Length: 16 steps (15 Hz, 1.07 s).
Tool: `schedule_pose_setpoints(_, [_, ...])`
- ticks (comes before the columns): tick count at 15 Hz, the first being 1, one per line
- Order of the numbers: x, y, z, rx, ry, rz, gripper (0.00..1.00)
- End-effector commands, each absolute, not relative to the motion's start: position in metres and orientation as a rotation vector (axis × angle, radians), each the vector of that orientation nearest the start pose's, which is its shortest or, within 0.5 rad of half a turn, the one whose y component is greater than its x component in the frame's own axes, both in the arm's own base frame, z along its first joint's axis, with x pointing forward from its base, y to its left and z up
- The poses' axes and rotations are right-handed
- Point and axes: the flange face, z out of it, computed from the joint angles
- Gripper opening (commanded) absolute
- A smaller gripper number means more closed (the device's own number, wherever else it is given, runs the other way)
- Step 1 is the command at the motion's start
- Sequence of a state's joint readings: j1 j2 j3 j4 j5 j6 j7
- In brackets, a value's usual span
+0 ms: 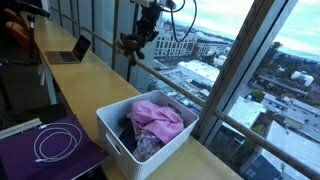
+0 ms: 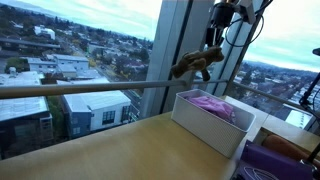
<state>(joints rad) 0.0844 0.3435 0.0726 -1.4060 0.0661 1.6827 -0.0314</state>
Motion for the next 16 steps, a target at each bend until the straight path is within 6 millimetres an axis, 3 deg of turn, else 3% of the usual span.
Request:
schedule_pose_setpoints(1, [0.649,0.151,0.451,-3.034,-0.413,0.144,0.04])
schedule_pose_setpoints(5, [0.636,0.194,0.378,-3.006,-0.483,0.255,0.04])
schedule_pose_setpoints(6, [0.632,0.206,0.368,-3.005,-0.500,0.271,0.39])
schedule_pose_setpoints(7, [0.629,0.214,0.363,-3.004,-0.516,0.280,0.40])
schedule_pose_setpoints(9, [0.629,0.215,0.363,-3.013,-0.508,0.293,0.53])
schedule_pose_setpoints(10, [0.631,0.207,0.369,-3.015,-0.482,0.292,0.60])
schedule_pose_setpoints(13, [0.640,0.153,0.384,-3.046,-0.364,0.244,0.81])
schedule_pose_setpoints(16, [0.658,0.064,0.395,-3.131,-0.259,0.115,1.00])
